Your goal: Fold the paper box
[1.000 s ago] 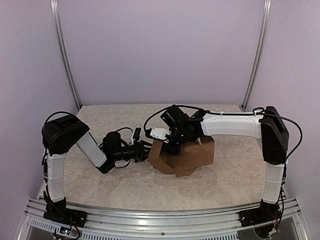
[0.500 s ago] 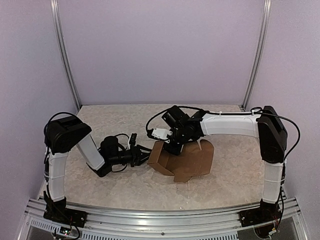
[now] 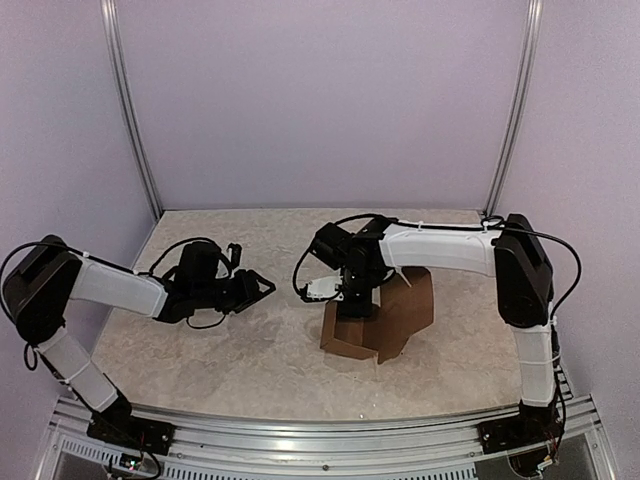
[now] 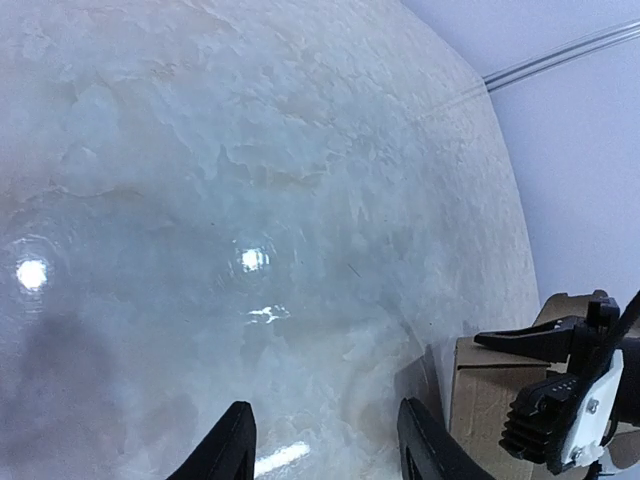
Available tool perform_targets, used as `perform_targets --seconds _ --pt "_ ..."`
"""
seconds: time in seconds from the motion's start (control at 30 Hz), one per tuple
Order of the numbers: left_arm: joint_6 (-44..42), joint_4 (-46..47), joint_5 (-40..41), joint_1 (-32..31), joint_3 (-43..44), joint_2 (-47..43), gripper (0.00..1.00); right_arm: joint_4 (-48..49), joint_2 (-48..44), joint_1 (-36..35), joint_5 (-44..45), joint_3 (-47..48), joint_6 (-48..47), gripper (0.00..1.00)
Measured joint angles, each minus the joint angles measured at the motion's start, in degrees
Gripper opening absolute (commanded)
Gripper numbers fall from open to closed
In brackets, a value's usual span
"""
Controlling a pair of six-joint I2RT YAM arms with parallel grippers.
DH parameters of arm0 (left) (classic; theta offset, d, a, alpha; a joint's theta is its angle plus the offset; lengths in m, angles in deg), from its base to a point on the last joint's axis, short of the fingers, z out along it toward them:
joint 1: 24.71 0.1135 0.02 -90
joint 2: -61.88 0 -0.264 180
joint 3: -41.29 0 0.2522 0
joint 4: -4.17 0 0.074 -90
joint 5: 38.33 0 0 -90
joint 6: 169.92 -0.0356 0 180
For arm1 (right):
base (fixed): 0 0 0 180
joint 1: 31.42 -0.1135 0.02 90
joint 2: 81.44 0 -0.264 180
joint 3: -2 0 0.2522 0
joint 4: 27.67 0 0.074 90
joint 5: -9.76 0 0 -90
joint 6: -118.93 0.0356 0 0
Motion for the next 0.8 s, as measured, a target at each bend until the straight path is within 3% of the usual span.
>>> perform_targets --seconds 0.2,0.53,0.73,0.8 --pt "-7.5 -8.5 1.4 1.3 1.2 -3.0 0.47 -4.0 1.8 -1.2 2.7 5.3 -2.2 0.52" --pt "-16.4 -12.4 -1.0 -0.8 8.0 -2.6 0.5 -4.8 -14.3 -1.3 -0.6 6.9 -3.6 0.58" --pt "-24.9 -12.3 -3.5 -5.0 14.1 -0.7 0.52 -3.3 -23.9 -0.9 -5.4 7.5 -1.4 0.79" --pt "-28.2 -12.0 -4.8 -6.1 16.8 0.8 0.53 -2.1 -26.4 -0.5 -6.6 7.2 -0.2 0.8"
